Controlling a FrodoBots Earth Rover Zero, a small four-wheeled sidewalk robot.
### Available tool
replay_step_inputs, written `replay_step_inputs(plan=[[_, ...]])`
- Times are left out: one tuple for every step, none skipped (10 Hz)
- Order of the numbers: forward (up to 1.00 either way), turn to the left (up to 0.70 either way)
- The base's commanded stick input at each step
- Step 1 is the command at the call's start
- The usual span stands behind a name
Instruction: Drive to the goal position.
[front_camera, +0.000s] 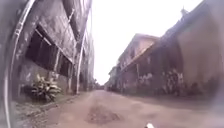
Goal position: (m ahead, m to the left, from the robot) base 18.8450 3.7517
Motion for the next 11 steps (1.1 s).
replay_step_inputs(plan=[[0.84,0.06],[0.84,0.06],[0.84,0.06],[0.84,0.06],[0.84,0.06],[0.84,0.06],[0.84,0.06],[0.84,0.06],[0.84,0.06],[0.84,0.06],[0.84,0.06]])
